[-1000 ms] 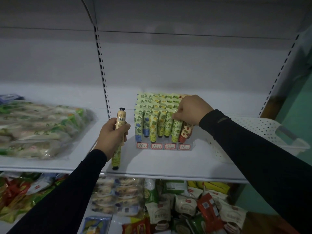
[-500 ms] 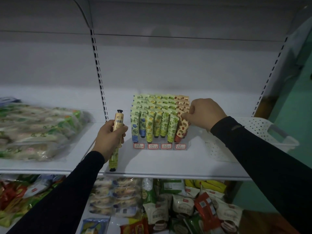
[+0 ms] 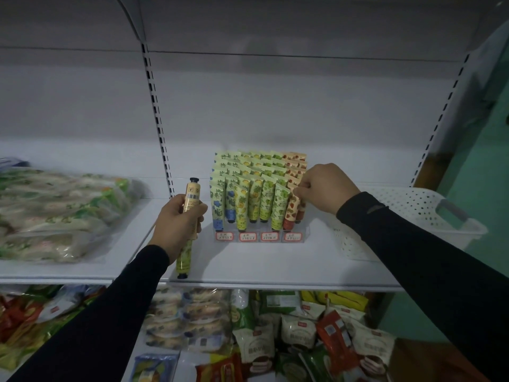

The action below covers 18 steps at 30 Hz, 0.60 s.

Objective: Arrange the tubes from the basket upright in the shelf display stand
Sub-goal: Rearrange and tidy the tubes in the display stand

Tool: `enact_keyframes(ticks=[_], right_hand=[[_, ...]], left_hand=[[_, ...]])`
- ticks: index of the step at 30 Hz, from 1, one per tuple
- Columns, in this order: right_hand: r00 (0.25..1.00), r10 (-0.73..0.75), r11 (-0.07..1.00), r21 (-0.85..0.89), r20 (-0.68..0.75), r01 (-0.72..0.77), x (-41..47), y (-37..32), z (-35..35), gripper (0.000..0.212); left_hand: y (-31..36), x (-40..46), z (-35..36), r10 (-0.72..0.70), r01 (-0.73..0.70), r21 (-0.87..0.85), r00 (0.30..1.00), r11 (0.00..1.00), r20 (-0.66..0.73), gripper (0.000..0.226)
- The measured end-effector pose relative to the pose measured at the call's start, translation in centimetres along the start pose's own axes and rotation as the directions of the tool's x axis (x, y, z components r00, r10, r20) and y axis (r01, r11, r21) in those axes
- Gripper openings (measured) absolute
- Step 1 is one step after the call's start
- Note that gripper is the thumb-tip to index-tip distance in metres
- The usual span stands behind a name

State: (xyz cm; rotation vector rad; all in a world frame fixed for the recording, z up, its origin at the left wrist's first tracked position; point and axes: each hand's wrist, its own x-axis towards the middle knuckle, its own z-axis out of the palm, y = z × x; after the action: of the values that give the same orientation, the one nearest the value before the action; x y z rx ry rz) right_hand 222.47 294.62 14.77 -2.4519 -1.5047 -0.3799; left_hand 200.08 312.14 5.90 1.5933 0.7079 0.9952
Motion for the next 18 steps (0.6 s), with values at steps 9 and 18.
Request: enact_keyframes(ticks=[9, 18], right_hand=[[0.999, 0.044, 0.998, -0.033, 0.003, -0.044, 0.4, -1.0, 0.3, 0.047], [0.998, 0.059, 0.997, 0.056, 0.002, -0.059, 0.1, -0.9, 0.3, 0.045]], left_hand=[[0.1, -0.1, 0.8, 0.012, -0.013, 0.010, 1.000, 1.000, 0.013, 0.009], [0.7, -0.4, 0.7, 0.018, -0.018, 0.006, 1.000, 1.000, 0.023, 0.008]])
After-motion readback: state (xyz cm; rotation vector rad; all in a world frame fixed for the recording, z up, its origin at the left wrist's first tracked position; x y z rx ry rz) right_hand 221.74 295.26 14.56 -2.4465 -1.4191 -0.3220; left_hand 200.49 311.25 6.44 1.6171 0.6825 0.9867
